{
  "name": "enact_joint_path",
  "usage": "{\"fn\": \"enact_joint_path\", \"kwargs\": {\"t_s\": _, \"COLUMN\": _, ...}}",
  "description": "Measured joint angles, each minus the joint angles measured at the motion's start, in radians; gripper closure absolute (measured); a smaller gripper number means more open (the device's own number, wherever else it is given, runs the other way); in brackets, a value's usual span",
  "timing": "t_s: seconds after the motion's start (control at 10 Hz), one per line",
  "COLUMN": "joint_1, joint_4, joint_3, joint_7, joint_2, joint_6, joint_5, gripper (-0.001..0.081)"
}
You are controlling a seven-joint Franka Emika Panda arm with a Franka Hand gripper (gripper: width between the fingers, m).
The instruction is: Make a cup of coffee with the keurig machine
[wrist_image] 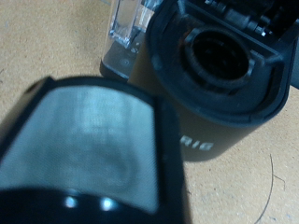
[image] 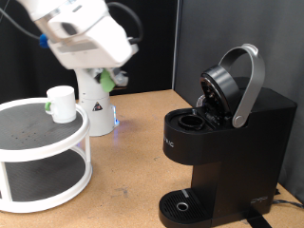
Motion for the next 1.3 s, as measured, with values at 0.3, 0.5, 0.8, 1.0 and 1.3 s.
{"fn": "enact_joint_path", "kwargs": {"t_s": 0.3, "joint_1": 0.017, "joint_4": 0.078, "joint_3": 0.026, "joint_7": 0.06, "joint_2": 0.034, "joint_6": -0.157, "joint_5": 0.004, "gripper": 0.0329}}
{"fn": "enact_joint_path", "kwargs": {"t_s": 0.5, "joint_1": 0.017, "joint_4": 0.066, "joint_3": 0.029, "joint_7": 0.057, "joint_2": 0.032, "joint_6": -0.108, "joint_5": 0.004, "gripper": 0.0329}}
{"fn": "enact_joint_path", "kwargs": {"t_s": 0.8, "joint_1": 0.02, "joint_4": 0.08, "joint_3": 0.08, "joint_7": 0.15, "joint_2": 0.032, "joint_6": -0.085, "joint_5": -0.051, "gripper": 0.0329}}
{"fn": "enact_joint_path", "kwargs": {"t_s": 1.0, "joint_1": 0.03, "joint_4": 0.116, "joint_3": 0.132, "joint_7": 0.268, "joint_2": 0.035, "joint_6": -0.116, "joint_5": -0.127, "gripper": 0.0329}}
{"fn": "enact_joint_path", "kwargs": {"t_s": 1.3, "joint_1": 0.042, "joint_4": 0.134, "joint_3": 0.19, "joint_7": 0.365, "joint_2": 0.034, "joint_6": -0.068, "joint_5": -0.145, "gripper": 0.0329}}
